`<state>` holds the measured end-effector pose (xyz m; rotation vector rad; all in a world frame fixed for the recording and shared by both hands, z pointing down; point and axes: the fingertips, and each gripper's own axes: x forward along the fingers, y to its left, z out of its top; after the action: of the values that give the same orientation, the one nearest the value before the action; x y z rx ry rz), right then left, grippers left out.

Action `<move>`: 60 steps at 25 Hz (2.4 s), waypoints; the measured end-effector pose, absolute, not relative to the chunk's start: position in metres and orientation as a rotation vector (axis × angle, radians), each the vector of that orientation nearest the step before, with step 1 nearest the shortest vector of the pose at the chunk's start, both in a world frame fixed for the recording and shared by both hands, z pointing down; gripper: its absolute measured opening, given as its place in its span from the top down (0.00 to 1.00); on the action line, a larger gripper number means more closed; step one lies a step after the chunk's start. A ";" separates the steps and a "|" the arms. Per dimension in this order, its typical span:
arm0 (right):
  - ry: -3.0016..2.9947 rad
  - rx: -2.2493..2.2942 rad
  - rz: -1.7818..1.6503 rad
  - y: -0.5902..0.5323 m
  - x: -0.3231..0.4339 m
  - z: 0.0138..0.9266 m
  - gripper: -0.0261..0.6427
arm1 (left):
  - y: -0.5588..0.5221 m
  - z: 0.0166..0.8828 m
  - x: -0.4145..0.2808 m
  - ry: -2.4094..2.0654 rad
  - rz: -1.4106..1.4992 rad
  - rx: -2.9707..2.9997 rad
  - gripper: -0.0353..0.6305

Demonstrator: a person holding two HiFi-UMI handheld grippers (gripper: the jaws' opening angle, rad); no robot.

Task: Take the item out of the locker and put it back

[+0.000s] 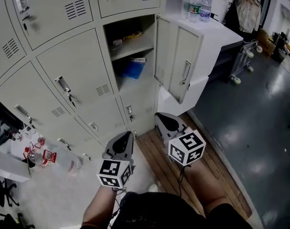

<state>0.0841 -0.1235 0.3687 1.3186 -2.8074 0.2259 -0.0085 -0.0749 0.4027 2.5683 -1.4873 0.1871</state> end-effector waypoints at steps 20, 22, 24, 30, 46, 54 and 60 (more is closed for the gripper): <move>-2.785 1.286 0.229 -0.208 0.056 0.383 0.96 | -0.157 0.409 -0.029 -1.512 0.145 2.557 0.94; -2.781 1.292 0.231 -0.223 0.052 0.384 0.96 | -0.172 0.411 -0.032 -1.505 0.145 2.561 0.94; -2.774 1.296 0.236 -0.239 0.048 0.388 0.96 | -0.186 0.412 -0.034 -1.493 0.148 2.566 0.94; -2.751 1.310 0.261 -0.283 0.035 0.399 0.96 | -0.223 0.419 -0.038 -1.450 0.168 2.589 0.94; -2.671 1.331 0.268 -0.381 0.010 0.439 0.89 | -0.293 0.439 -0.051 -1.374 0.219 2.623 0.94; -2.578 1.282 0.189 -0.425 -0.005 0.464 0.79 | -0.305 0.448 -0.058 -1.340 0.249 2.637 0.94; -2.466 1.226 0.074 -0.457 -0.011 0.491 0.73 | -0.311 0.457 -0.062 -1.326 0.277 2.633 0.94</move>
<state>-0.0114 -0.4571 0.4908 1.2257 -2.4659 0.0738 -0.0624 -0.3108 0.4571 2.6333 -1.3256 0.2768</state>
